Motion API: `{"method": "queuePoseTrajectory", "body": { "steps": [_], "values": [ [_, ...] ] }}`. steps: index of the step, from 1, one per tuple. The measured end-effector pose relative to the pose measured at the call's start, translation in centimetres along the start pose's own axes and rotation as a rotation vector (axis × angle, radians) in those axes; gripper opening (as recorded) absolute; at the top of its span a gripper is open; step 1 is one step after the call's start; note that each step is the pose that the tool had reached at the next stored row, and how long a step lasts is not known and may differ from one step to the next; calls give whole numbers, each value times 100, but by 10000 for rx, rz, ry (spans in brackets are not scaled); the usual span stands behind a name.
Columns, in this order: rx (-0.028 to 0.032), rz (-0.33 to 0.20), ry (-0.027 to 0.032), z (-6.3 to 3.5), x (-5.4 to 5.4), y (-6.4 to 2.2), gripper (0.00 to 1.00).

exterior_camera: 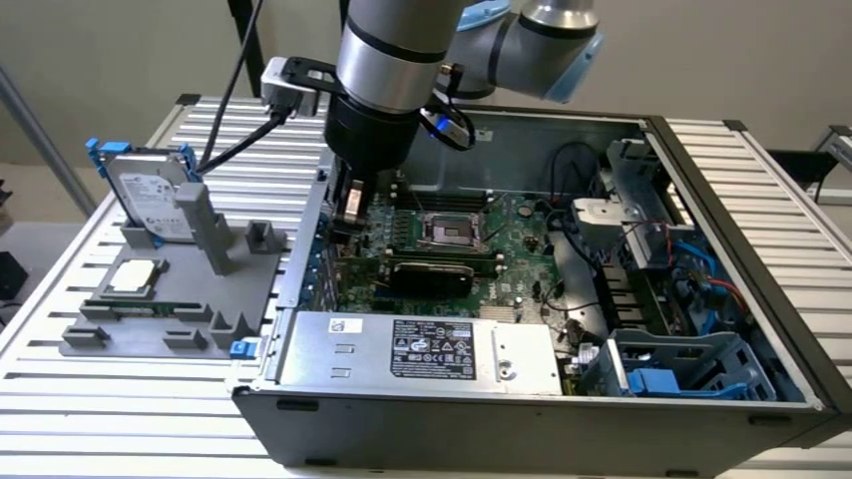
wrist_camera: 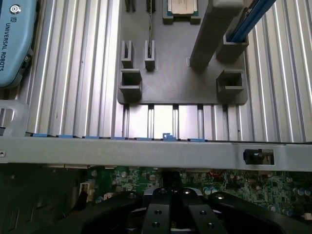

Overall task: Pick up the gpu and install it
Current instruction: 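Press down on the gpu until it lock into place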

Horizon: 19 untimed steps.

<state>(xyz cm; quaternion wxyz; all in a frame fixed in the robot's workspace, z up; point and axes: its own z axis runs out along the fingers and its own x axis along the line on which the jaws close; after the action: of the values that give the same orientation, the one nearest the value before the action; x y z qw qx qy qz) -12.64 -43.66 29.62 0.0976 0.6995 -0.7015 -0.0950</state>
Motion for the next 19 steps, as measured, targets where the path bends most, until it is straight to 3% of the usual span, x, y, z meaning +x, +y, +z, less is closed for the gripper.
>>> {"method": "queuePoseTrajectory", "body": {
  "steps": [4, 11, 16, 18, 19],
  "values": [
    [-46, 1, 1, 4, -3, 9, 11],
    [-46, 5, 17, 11, -3, 11, 11],
    [-46, 4, 17, -49, -3, -31, 11],
    [0, 0, 19, -63, 0, -58, 11],
    [98, -4, 21, -65, 1, -63, 11]
  ]
}}
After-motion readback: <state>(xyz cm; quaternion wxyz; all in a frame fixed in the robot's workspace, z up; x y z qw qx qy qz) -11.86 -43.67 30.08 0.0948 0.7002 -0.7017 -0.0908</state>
